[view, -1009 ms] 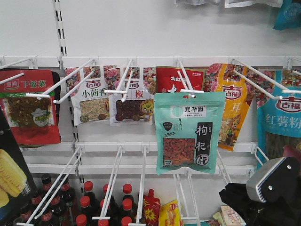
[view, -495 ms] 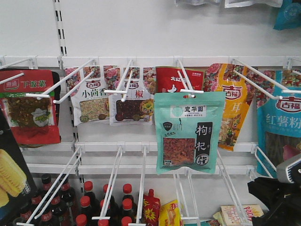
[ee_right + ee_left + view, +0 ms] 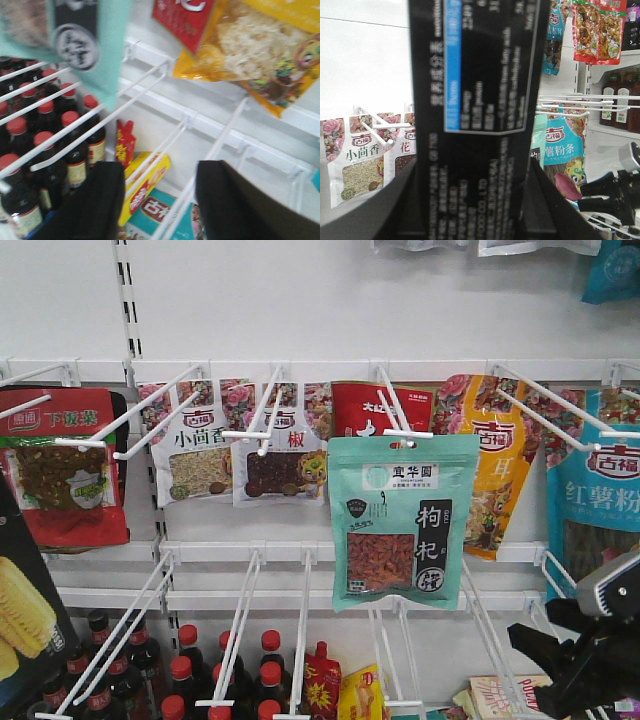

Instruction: Pick snacks and fruit into basket

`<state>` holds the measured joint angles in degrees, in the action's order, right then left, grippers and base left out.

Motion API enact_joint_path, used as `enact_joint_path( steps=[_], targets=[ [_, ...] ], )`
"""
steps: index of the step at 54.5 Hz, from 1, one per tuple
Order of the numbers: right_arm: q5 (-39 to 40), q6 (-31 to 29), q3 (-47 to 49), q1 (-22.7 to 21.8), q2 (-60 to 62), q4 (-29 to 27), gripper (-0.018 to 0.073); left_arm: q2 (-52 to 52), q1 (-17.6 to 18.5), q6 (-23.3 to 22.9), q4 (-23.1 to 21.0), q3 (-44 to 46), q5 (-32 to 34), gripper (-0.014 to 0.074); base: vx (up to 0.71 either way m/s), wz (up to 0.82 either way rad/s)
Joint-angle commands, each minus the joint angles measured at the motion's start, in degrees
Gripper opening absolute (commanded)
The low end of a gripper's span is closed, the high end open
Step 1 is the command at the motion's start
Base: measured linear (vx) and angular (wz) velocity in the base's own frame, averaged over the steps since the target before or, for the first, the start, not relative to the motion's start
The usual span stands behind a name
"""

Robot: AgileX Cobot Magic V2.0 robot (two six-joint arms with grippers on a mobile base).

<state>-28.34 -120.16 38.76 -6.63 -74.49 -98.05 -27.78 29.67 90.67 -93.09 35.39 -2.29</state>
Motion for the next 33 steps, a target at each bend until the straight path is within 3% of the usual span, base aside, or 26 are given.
enact_joint_path(
  steps=[1, 8, 33],
  targets=[
    [-3.7, -0.2, 3.6, -1.1, 0.3, -4.0, 0.0561, -0.2, 0.1, -0.3, -0.1, 1.9, -0.4, -0.0007, 0.00, 0.00],
    [-6.3, -0.2, 6.5, -1.1, -2.8, -4.0, 0.0629, -0.2, 0.1, -0.3, -0.1, 1.9, -0.4, -0.0007, 0.00, 0.00],
    [-21.7, -0.5, 13.7, -1.1, -12.5, -3.9, 0.0578, -0.2, 0.1, -0.3, -0.1, 1.9, -0.4, -0.0007, 0.00, 0.00]
  ],
)
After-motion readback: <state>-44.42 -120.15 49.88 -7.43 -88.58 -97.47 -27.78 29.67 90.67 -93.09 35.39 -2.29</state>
